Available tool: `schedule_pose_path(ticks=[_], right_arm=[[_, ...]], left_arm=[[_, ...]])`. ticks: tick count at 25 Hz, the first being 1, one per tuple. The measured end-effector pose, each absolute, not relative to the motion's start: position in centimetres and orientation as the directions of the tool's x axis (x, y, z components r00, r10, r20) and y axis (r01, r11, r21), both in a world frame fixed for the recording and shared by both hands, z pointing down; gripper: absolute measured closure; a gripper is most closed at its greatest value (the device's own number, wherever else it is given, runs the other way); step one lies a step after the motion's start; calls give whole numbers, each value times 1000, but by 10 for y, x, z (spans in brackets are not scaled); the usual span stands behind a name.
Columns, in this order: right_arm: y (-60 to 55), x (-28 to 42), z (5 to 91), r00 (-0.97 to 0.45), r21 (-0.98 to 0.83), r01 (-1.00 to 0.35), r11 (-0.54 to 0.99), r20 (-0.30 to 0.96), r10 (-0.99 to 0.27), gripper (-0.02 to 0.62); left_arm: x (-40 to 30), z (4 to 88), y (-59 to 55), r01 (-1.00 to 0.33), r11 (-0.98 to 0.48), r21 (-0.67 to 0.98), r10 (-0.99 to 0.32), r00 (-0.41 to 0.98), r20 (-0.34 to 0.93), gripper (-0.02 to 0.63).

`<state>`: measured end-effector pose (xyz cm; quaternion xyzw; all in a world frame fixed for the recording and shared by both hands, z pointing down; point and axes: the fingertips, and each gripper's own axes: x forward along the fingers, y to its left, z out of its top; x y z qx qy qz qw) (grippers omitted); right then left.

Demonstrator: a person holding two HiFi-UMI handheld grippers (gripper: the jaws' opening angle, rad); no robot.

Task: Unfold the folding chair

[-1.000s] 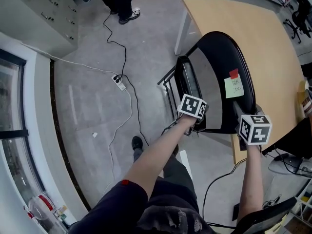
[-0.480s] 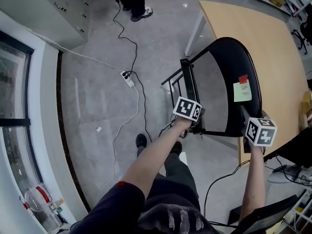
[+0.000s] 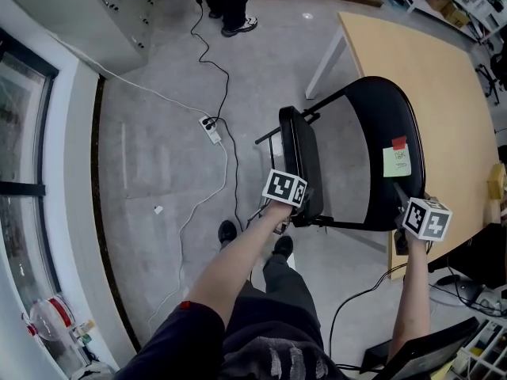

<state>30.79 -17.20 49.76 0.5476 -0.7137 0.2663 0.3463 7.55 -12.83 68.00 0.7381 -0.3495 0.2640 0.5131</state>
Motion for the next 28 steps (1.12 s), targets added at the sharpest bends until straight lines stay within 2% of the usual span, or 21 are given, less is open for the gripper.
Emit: schedule_pose_path(ticks=[6,19,28], right_arm=[[-173,302,511,-172,-26,-967,253,799,-576,428],[-162,299,532,-240,-141,-965,221,812,-532,431],[-159,294,540,-268,-209,-963,172,818,-508,431]], left_arm=[[55,694,-122,-788,-220,575,-248,615,748,337],[-18,736,-93,-796,-81,600,-257,598,759,327],[-47,759,-88,-771,-49,635,-262,624,736,324]])
